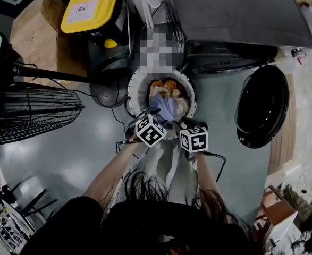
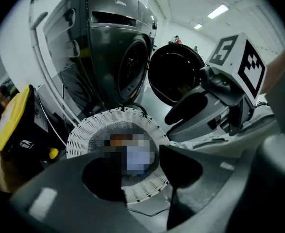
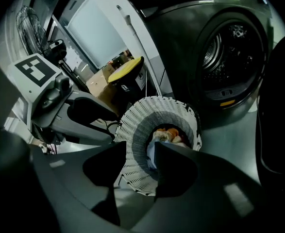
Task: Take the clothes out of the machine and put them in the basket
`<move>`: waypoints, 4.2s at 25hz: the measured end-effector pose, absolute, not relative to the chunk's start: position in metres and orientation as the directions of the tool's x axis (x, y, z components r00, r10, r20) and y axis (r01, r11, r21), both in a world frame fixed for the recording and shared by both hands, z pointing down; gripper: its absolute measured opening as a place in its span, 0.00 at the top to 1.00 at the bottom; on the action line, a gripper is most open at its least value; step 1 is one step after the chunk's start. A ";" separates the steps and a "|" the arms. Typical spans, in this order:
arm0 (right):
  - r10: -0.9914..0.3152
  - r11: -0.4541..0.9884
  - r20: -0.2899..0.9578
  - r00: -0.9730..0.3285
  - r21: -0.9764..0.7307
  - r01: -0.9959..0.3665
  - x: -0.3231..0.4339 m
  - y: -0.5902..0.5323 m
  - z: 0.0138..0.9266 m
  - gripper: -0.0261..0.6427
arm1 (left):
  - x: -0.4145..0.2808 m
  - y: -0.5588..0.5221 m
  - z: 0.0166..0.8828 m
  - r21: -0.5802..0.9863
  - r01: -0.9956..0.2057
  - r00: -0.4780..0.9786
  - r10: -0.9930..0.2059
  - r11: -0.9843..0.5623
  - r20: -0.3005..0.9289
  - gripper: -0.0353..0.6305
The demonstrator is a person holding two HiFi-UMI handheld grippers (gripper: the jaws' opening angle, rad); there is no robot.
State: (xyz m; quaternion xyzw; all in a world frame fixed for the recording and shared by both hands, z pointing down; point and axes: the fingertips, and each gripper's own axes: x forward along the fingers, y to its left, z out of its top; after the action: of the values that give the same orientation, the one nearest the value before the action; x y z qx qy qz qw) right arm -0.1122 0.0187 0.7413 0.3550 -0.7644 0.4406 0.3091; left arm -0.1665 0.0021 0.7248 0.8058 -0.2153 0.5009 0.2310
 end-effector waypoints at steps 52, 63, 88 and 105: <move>-0.594 0.580 0.250 -0.765 -0.526 -0.622 -0.056 0.088 0.364 0.80 | -0.140 0.102 0.393 0.103 -0.781 0.573 -0.641 -0.616 0.511 0.75; -0.579 0.646 0.261 -0.772 -0.432 -0.630 -0.012 0.169 0.358 0.82 | -0.089 0.192 0.372 0.184 -0.814 0.566 -0.683 -0.551 0.462 0.80; -0.561 0.725 0.234 -0.794 -0.323 -0.608 0.008 0.240 0.344 0.95 | -0.047 0.260 0.344 0.093 -0.796 0.569 -0.688 -0.598 0.450 0.94; -0.649 0.681 0.183 -0.738 -0.292 -0.672 0.037 0.251 0.330 0.95 | -0.022 0.264 0.331 0.058 -0.744 0.619 -0.653 -0.666 0.438 0.94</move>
State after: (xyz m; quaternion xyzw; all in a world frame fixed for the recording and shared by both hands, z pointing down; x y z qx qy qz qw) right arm 0.0374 0.2509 0.3304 0.3604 -0.9162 0.1722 0.0322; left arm -0.0223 0.2645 0.3306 0.8919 -0.3913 0.1938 0.1173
